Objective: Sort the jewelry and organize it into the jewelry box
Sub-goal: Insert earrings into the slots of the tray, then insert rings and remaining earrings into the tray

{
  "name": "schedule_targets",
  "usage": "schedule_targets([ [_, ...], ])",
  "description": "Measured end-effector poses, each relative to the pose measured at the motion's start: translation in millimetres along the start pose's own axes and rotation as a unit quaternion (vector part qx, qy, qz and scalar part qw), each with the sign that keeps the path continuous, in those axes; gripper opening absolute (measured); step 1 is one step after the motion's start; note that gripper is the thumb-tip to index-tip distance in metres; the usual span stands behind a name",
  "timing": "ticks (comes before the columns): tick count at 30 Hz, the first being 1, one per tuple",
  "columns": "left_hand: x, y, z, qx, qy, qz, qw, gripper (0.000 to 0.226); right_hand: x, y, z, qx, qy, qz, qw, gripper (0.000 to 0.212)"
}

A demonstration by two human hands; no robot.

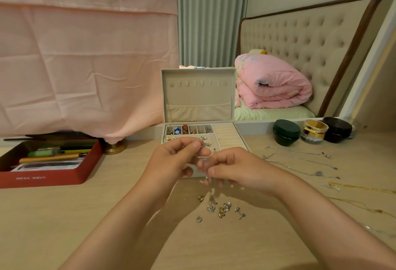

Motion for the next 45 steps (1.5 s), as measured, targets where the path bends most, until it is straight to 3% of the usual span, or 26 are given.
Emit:
schedule_targets([
  [10, -1.2, 14.6, 12.4, 0.088, 0.058, -0.028, 0.994, 0.008, 4.5, 1.4, 14.2, -0.013, 0.032, -0.002, 0.999, 0.024],
  [15, 4.0, 29.3, -0.8, 0.102, 0.045, -0.049, 0.993, 0.007, 1.7, -0.4, 0.9, -0.211, 0.024, 0.036, 0.977, 0.023],
  [17, 5.8, 38.1, -11.8, 0.093, 0.033, -0.059, 0.993, 0.009, 2.5, -3.2, -10.6, -0.239, -0.001, 0.033, 0.97, 0.033],
  [24, -0.1, 66.3, -22.5, 0.005, 0.051, -0.118, 0.992, 0.017, 24.6, 1.7, 6.2, -0.085, -0.004, -0.012, 0.996, 0.019],
  [30, -2.7, 37.5, -36.8, -0.186, 0.032, -0.14, 0.972, 0.023, 72.9, 29.3, 64.8, 0.004, 0.049, -0.083, 0.995, 0.015],
  [32, -3.8, 22.9, -50.8, -0.274, -0.004, -0.134, 0.952, 0.021, 86.8, 37.5, 85.7, 0.0, 0.076, -0.104, 0.992, 0.018],
  [35, 1.8, 4.0, -85.1, -0.419, -0.092, -0.145, 0.892, 0.022, 113.6, 46.5, 109.3, 0.012, 0.1, -0.127, 0.987, 0.019],
  [40, 17.4, -25.1, -127.3, -0.506, -0.219, -0.137, 0.823, 0.02, 151.2, 65.9, 116.1, 0.109, 0.066, -0.198, 0.972, 0.019],
  [45, 30.2, -48.6, -150.7, -0.56, -0.275, -0.136, 0.77, 0.017, 181.8, 88.2, 106.9, 0.196, 0.016, -0.271, 0.942, 0.006],
])
Point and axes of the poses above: each hand's wrist, its own x-axis away from the middle knuckle, its own z-axis out of the back of the hand, y = z × x, the point moved 10 cm from there along -x, towards the middle knuckle
